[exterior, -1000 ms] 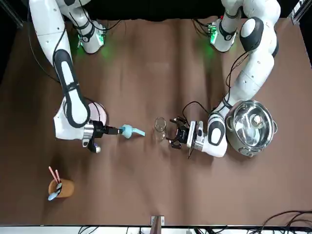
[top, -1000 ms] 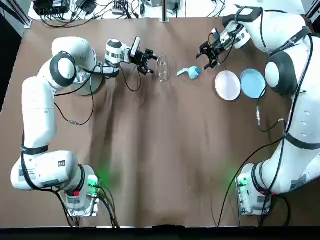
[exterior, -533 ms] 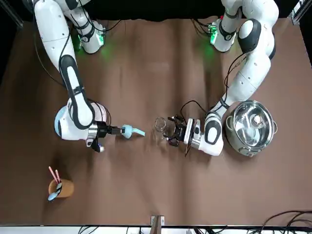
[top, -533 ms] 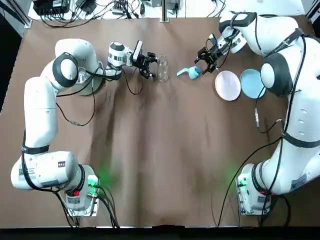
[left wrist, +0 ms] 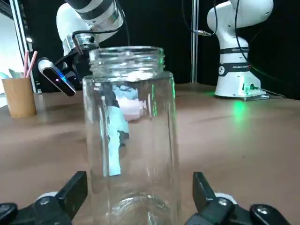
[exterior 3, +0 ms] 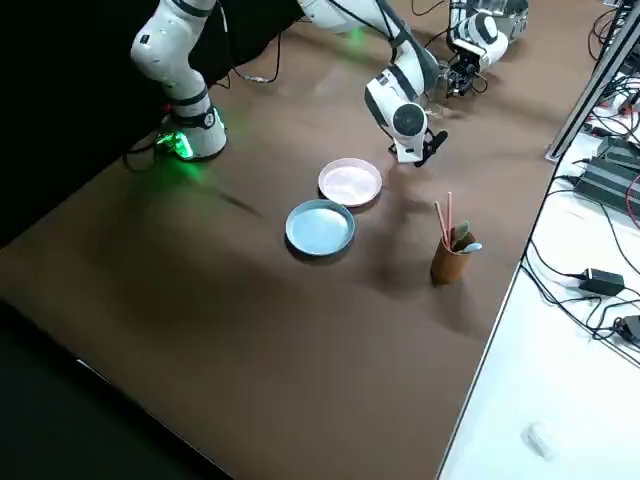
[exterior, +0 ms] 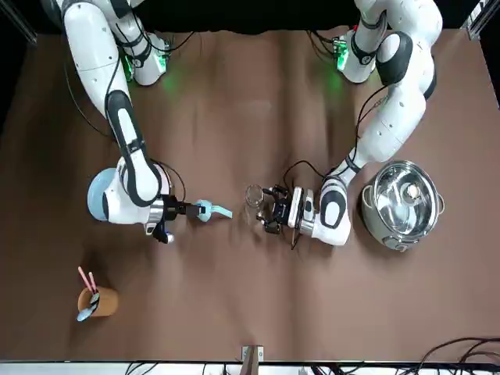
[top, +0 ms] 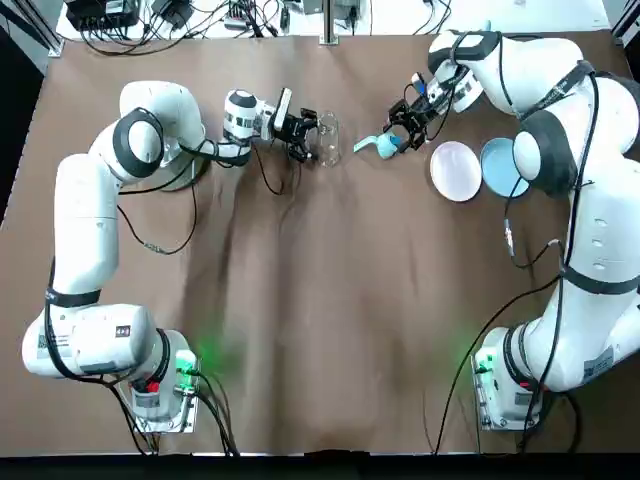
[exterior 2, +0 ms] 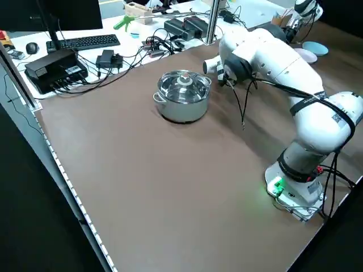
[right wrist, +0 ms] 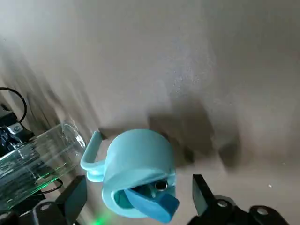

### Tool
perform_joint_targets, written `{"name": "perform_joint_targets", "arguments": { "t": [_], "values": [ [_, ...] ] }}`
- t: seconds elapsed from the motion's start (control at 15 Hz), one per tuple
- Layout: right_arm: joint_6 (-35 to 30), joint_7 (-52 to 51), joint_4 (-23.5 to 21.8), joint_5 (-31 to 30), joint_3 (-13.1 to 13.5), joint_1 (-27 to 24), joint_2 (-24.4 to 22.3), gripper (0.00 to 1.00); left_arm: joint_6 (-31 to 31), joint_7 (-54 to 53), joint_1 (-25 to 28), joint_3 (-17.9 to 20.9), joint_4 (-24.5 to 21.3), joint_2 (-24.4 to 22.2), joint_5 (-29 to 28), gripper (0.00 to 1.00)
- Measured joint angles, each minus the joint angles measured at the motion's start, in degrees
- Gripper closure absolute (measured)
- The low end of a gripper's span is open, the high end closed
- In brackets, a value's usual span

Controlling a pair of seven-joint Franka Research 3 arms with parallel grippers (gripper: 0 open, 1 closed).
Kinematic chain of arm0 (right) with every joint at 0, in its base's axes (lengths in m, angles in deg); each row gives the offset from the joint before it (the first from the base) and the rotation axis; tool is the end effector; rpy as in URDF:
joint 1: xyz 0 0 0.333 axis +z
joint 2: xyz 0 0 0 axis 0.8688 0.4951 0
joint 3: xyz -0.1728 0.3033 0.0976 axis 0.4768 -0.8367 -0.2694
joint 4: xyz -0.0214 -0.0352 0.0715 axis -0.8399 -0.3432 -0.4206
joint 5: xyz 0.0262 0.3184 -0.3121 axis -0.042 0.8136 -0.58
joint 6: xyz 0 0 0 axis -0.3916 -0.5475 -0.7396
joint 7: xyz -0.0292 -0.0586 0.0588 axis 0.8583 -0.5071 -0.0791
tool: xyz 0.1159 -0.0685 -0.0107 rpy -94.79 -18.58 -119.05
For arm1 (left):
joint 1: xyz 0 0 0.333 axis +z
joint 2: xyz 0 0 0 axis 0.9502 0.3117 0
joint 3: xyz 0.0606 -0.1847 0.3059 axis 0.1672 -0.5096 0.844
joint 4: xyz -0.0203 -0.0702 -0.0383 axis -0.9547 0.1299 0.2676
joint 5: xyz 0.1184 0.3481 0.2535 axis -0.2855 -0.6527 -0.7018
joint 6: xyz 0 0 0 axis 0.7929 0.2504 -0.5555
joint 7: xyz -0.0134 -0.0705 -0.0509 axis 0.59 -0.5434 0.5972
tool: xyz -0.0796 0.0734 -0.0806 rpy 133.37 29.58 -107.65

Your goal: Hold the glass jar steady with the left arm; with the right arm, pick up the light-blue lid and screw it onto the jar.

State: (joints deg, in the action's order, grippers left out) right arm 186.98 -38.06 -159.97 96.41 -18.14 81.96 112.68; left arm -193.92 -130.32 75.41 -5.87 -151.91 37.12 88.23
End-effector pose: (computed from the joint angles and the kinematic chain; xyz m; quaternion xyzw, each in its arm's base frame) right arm 0.6559 0.2312 0.1404 -0.9182 0.1095 0.1393 0.3543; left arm 0.6687 -0.3917 0.0567 0.4303 -0.6109 0.4076 0.5249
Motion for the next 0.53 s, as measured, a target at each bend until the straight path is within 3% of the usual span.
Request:
{"name": "perform_joint_targets", "arguments": {
  "t": [0.47, 0.53],
  "values": [
    [0.7, -0.1, 0.3, 1.6, 0.0, 1.5, 0.6, 0.10, -2.6, -0.7, -1.4, 0.0, 0.7, 2.2, 3.7, 0.01],
    [0.8, -0.1, 0.3, 1.6, 0.0, 1.5, 0.7, 0.19, -2.6, -1.3, -1.4, 0.0, 0.8, 2.7, 4.3, 0.00]
  ]
}}
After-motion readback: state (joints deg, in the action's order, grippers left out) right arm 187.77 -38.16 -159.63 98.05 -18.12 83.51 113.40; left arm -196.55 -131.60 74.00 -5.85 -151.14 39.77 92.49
